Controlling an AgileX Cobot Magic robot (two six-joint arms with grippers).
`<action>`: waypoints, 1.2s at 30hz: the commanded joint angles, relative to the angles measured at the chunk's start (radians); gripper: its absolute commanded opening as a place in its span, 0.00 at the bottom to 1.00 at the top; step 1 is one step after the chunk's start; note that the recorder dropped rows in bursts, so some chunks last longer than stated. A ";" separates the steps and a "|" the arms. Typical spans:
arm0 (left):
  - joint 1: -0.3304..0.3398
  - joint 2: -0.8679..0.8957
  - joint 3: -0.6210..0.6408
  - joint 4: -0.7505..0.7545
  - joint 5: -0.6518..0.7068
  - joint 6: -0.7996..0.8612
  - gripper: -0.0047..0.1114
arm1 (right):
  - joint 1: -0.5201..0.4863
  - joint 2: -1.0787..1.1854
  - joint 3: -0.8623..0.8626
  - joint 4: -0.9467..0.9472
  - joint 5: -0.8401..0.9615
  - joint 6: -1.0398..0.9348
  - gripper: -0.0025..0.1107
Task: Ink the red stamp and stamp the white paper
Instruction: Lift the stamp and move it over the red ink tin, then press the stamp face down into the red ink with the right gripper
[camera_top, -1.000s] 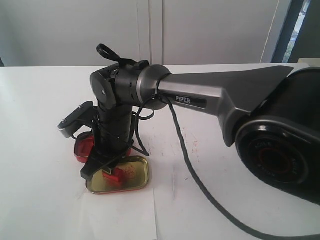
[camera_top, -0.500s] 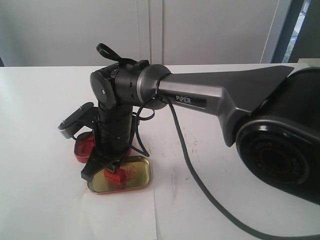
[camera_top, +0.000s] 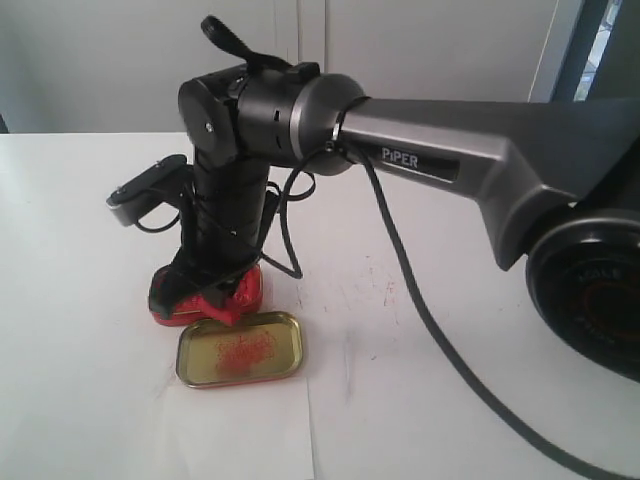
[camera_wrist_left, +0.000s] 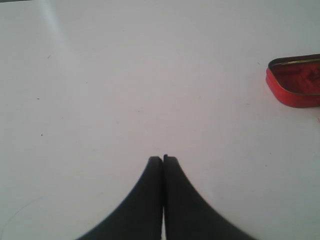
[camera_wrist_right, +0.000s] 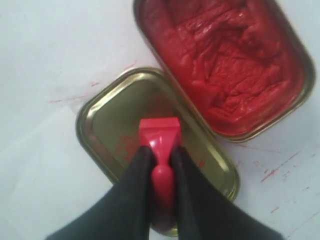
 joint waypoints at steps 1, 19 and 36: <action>0.003 -0.005 0.004 -0.006 -0.003 -0.007 0.04 | -0.052 -0.017 -0.063 -0.005 0.004 0.027 0.02; 0.003 -0.005 0.004 -0.006 -0.003 -0.007 0.04 | -0.078 0.153 -0.302 -0.005 0.055 0.003 0.02; 0.003 -0.005 0.004 -0.006 -0.003 -0.007 0.04 | -0.078 0.231 -0.306 -0.008 0.032 -0.095 0.02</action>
